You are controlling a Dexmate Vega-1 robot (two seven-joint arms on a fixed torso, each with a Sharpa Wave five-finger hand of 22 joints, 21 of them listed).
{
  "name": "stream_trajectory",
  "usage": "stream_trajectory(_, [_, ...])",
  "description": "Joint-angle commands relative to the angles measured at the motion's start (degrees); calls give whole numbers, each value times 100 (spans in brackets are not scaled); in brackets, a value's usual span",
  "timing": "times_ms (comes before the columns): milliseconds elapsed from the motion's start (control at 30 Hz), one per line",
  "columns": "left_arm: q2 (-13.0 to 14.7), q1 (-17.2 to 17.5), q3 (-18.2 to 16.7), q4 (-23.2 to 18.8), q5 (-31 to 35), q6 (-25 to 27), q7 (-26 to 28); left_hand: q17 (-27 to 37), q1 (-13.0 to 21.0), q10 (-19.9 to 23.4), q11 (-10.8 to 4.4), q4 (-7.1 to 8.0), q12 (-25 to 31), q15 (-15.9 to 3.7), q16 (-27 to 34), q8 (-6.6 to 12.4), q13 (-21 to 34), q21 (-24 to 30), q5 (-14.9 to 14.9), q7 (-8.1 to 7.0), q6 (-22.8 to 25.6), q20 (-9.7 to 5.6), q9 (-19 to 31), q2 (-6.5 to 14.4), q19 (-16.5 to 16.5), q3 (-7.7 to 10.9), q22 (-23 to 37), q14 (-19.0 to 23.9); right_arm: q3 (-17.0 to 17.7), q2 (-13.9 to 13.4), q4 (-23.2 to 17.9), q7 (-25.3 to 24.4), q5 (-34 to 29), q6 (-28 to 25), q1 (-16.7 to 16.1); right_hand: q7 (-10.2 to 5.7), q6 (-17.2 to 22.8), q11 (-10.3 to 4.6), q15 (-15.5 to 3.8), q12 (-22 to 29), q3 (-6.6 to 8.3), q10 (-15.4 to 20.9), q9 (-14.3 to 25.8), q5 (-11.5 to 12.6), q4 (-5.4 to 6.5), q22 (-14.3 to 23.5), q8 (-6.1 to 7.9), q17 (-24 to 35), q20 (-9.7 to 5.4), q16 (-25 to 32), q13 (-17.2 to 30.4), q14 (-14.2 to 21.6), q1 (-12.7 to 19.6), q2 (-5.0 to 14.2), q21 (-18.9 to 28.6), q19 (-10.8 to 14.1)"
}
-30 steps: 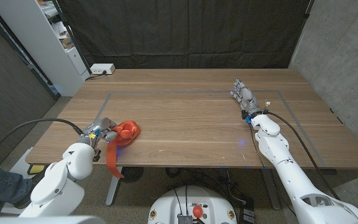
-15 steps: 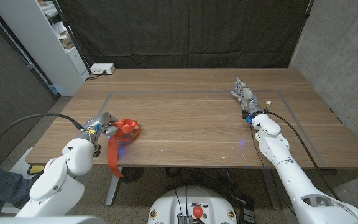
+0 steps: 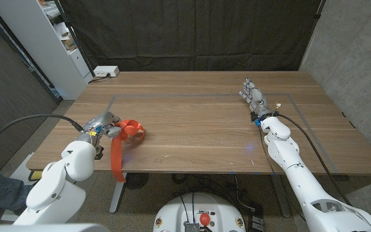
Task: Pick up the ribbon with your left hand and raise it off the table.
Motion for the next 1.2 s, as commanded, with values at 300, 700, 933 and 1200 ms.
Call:
stream_trajectory(300, [-235,273,-309,-449,264,-146,-2,73,66,236,-171,-18,84,2,25,47,793,87,15,50,48,-46,23,20,-7,3,25,85,-14,-36,-165,26,24,16,-79,15,32,38,24,38,16,46,19,25,-28,31,32,24,11,46,20,30,10,12,27,55])
stream_trajectory(700, [-297,255,-455,-669,560,-372,-62,119,71,234,-160,-15,76,-7,18,54,876,148,22,30,44,-43,26,11,-13,15,25,107,0,-30,-274,-25,44,64,-143,9,36,33,18,36,18,46,19,26,-33,31,31,25,8,46,20,36,12,19,26,60])
stream_trajectory(933, [-368,215,-449,-809,812,-430,-146,146,65,243,-159,-9,66,-6,16,56,922,186,25,24,47,-47,20,1,-28,24,27,131,3,-27,-291,-31,67,103,-166,12,38,33,22,39,20,57,19,26,-37,31,31,25,7,46,20,40,14,23,28,67])
stream_trajectory(1200, [-474,185,-527,-965,946,-539,-305,170,58,253,-181,-7,53,-6,2,64,963,222,29,18,50,-46,23,-9,-47,34,27,132,0,-40,-309,-13,91,84,-153,16,41,27,23,40,21,64,19,26,-41,31,31,25,2,48,20,50,15,25,28,73])
